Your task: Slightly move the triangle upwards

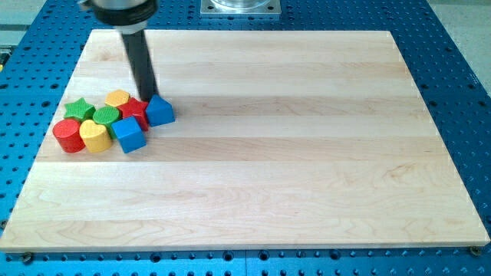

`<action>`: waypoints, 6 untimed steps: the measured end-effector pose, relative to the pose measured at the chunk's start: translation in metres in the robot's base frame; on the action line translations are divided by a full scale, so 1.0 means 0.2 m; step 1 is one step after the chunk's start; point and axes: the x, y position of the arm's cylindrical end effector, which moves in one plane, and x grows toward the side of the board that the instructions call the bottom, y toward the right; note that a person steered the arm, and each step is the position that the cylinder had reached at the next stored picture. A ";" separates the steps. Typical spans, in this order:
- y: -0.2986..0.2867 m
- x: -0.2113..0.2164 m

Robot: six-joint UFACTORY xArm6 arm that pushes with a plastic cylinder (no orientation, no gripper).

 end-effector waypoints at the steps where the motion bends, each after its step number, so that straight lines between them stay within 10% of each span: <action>1: 0.09 0.14; 4: 0.45 -0.13; 6: 0.72 0.43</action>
